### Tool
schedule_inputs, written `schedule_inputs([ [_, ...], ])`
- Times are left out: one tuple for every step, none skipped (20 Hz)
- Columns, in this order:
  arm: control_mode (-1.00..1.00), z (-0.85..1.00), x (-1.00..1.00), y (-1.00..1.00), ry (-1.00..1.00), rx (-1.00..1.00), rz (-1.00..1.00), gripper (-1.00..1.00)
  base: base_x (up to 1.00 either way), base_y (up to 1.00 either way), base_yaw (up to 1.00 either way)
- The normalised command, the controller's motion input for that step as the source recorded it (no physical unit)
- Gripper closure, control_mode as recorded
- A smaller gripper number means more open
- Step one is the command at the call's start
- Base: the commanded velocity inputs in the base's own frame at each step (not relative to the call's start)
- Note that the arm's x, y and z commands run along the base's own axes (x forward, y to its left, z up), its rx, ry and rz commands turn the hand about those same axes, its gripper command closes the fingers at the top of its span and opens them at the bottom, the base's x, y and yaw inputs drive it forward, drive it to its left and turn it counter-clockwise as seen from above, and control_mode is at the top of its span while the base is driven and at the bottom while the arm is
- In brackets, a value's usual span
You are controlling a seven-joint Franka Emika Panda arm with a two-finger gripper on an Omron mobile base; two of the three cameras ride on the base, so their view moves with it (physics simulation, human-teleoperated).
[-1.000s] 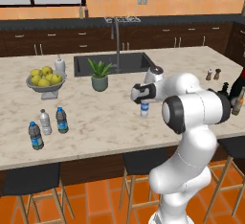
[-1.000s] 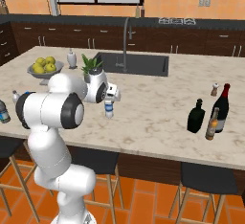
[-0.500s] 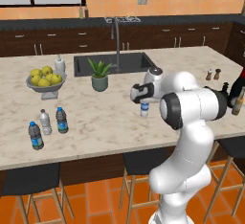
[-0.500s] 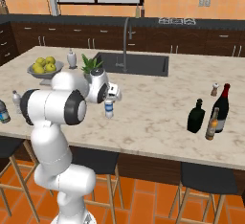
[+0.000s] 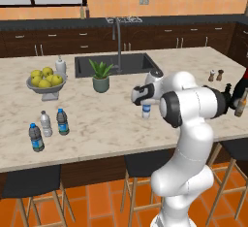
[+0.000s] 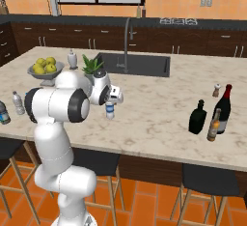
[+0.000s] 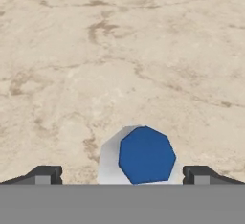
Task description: Move the plastic bottles in the middle to the plastics group, and the glass bottles in the middle to the glass group.
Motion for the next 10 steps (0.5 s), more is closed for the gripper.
schedule_inputs([
  [-1.0,-0.18,0.0,0.0,0.0,0.0,0.0,-1.0,0.0,0.0,0.0],
  [-1.0,-0.16,0.0,0.0,0.0,0.0,0.0,-1.0,0.0,0.0,0.0],
  [-1.0,-0.05,0.0,0.0,0.0,0.0,0.01,-1.0,0.0,0.0,0.0],
  [-1.0,0.0,0.0,0.0,0.0,0.0,0.0,-1.0,0.0,0.0,0.0],
  [-1.0,0.0,0.0,0.0,0.0,0.0,0.0,1.0,0.0,0.0,0.0],
  [-1.0,0.0,0.0,0.0,0.0,0.0,0.0,1.0,0.0,0.0,0.0],
  [-1.0,0.0,0.0,0.0,0.0,0.0,0.0,1.0,0.0,0.0,0.0],
  [-1.0,0.0,0.0,0.0,0.0,0.0,0.0,1.0,0.0,0.0,0.0],
  [-1.0,0.0,0.0,0.0,0.0,0.0,0.0,1.0,0.0,0.0,0.0],
  [-1.0,0.0,-0.06,0.0,0.0,0.0,0.0,1.0,0.0,0.0,0.0],
])
